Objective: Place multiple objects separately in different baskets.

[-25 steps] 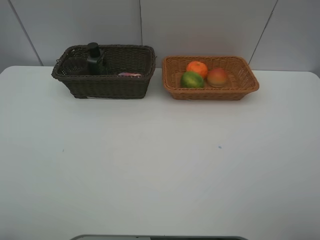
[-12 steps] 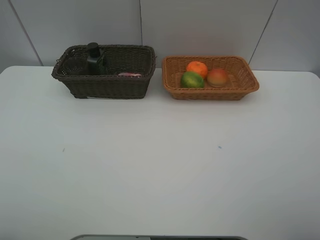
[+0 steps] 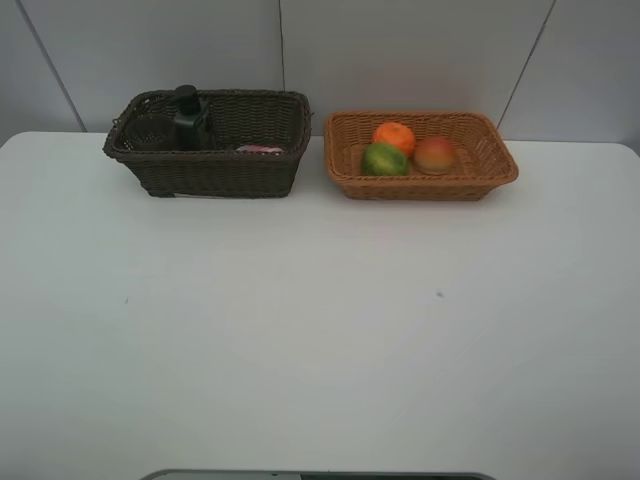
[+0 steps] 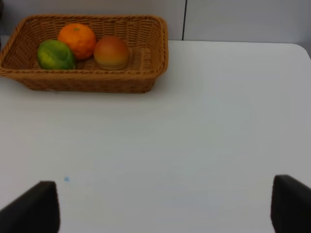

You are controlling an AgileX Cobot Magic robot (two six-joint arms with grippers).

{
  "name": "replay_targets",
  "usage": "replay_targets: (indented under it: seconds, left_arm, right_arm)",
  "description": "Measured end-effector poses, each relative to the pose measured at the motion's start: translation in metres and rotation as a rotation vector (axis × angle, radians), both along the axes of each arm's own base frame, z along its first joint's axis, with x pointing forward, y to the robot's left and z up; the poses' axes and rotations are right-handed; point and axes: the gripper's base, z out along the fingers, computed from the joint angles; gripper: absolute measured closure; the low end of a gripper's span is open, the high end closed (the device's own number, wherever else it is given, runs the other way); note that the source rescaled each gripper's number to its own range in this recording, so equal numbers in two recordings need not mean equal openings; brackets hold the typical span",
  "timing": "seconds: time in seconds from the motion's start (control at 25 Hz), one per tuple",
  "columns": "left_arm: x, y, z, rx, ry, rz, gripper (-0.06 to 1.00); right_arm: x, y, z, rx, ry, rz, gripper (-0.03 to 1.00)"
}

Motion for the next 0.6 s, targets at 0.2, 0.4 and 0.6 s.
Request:
replay_targets:
  seconds: [0.2, 0.4, 0.6]
  left_arm:
    - [0.0000, -0.0001, 0.0000, -0.001, 0.000, 0.000, -0.02]
    - [0.0000, -0.0001, 0.0000, 0.001, 0.000, 0.000, -0.02]
    - [0.0001, -0.0004, 0.0000, 0.003, -0.001, 0.052, -0.02]
  right_arm:
    - [0.0000, 0.0000, 0.0000, 0.000, 0.000, 0.000, 0.11]
    - [0.0000, 0.0000, 0.0000, 0.000, 0.000, 0.000, 0.11]
    - [0.0000, 0.0000, 0.0000, 0.000, 0.000, 0.000, 0.11]
